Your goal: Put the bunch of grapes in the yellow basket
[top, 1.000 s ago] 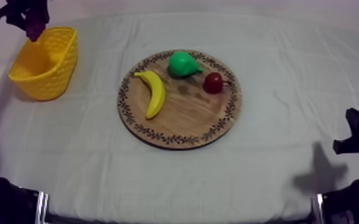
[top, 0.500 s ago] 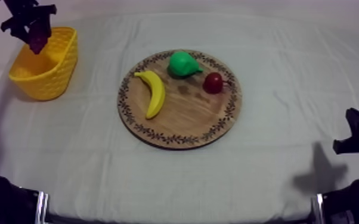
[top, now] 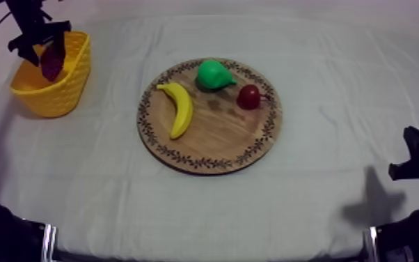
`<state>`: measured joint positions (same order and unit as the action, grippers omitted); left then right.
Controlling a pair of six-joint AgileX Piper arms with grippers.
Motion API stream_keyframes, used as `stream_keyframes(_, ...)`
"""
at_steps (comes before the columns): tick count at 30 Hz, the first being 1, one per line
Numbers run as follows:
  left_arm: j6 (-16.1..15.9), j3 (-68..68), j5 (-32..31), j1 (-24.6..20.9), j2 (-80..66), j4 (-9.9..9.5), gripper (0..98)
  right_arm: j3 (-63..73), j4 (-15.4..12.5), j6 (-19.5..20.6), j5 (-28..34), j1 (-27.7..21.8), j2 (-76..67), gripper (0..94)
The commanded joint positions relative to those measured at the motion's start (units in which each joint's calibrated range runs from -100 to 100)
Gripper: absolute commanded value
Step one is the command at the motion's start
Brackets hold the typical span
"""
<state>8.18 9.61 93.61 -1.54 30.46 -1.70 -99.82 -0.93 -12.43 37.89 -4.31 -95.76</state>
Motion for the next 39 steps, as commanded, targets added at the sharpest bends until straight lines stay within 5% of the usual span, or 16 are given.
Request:
stream_keyframes(1, 0.2, 0.2, -0.1, -0.1, 0.3, 0.13, 84.9, 0.0, 0.0, 0.0, 0.0, 0.0, 0.0, 0.3)
stream_keyframes(13, 1.1, -2.2, -2.2, -0.6, -3.1, 0.04, 94.3, 0.0, 0.0, 0.0, 0.0, 0.0, 0.0, 0.3)
stream_keyframes(39, -3.9, -31.1, -19.7, 0.1, -43.4, 1.67, 52.5, 0.0, 0.0, 0.0, 0.0, 0.0, 0.0, 0.3)
